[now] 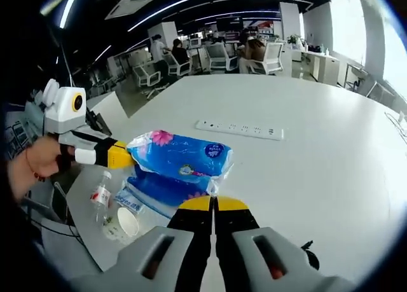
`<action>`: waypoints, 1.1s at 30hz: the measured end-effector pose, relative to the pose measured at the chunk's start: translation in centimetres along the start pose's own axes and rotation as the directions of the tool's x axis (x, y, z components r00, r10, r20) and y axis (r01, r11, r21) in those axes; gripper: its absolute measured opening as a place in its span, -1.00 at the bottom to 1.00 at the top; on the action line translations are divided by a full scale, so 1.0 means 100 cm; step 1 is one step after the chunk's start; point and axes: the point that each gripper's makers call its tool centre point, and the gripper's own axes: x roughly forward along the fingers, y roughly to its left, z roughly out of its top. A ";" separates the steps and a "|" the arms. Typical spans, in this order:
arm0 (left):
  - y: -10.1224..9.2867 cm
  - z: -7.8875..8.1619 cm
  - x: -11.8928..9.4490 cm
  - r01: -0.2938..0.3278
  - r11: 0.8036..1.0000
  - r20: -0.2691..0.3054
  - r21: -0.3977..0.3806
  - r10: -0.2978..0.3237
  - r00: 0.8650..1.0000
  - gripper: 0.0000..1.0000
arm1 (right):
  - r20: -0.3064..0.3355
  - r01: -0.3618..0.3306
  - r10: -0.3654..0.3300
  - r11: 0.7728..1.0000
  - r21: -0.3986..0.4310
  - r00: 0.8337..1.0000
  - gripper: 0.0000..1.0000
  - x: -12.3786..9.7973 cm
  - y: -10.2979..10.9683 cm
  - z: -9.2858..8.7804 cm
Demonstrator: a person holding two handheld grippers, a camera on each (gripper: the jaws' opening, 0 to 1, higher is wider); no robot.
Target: Arrange the tabletop items into an orderly group along one side of the table until the central work area is clear of visible clutter.
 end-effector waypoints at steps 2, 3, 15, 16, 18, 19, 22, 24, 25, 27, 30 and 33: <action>-0.005 0.001 0.005 0.006 1.000 -0.001 0.004 -0.006 1.000 -1.00 | 0.003 0.012 -0.012 1.000 -0.001 1.000 -1.00 -0.004 -0.008 0.000; -0.008 0.002 0.008 0.008 1.000 -0.002 0.006 -0.008 1.000 -1.00 | 0.003 0.016 -0.016 1.000 0.002 1.000 -1.00 -0.006 -0.011 -0.001; -0.050 0.016 0.051 0.055 0.998 0.001 0.014 -0.055 0.998 -1.00 | 0.010 0.084 -0.084 0.996 0.015 0.996 -1.00 -0.033 -0.065 -0.004; -0.052 0.017 0.054 0.058 0.998 0.000 0.016 -0.058 0.998 -1.00 | 0.010 0.089 -0.089 0.996 0.015 0.996 -1.00 -0.034 -0.070 -0.004; -0.059 0.019 0.063 0.066 0.998 -0.003 0.020 -0.066 0.998 -1.00 | 0.010 0.101 -0.101 0.995 0.022 0.995 -1.00 -0.038 -0.080 -0.005; -0.061 0.020 0.067 0.069 0.997 -0.004 0.022 -0.069 0.998 -1.00 | 0.010 0.106 -0.106 0.994 0.023 0.994 -1.00 -0.039 -0.084 -0.006; -0.071 0.021 0.080 0.079 0.997 -0.007 0.022 -0.079 0.997 -1.00 | 0.009 0.121 -0.122 0.992 0.029 0.993 -1.00 -0.044 -0.097 -0.008; -0.075 0.021 0.087 0.081 0.996 -0.010 0.023 -0.081 0.997 -1.00 | 0.007 0.130 -0.130 0.991 0.031 0.992 -1.00 -0.046 -0.106 -0.010; -0.077 0.021 0.092 0.083 0.996 -0.010 0.019 -0.083 0.996 -1.00 | 0.006 0.134 -0.134 0.991 0.031 0.991 -1.00 -0.046 -0.111 -0.011; -0.082 0.019 0.101 0.087 0.996 -0.015 0.015 -0.087 0.996 -1.00 | -0.003 0.142 -0.142 0.989 0.030 0.990 -1.00 -0.047 -0.119 -0.014; -0.087 0.020 0.113 0.088 0.996 -0.016 0.016 -0.088 0.996 -1.00 | -0.013 0.153 -0.153 0.988 0.028 0.988 -1.00 -0.046 -0.133 -0.019; -0.091 0.020 0.125 0.090 0.996 -0.020 0.017 -0.089 0.996 -1.00 | -0.018 0.160 -0.159 0.987 0.034 0.987 -1.00 -0.046 -0.144 -0.023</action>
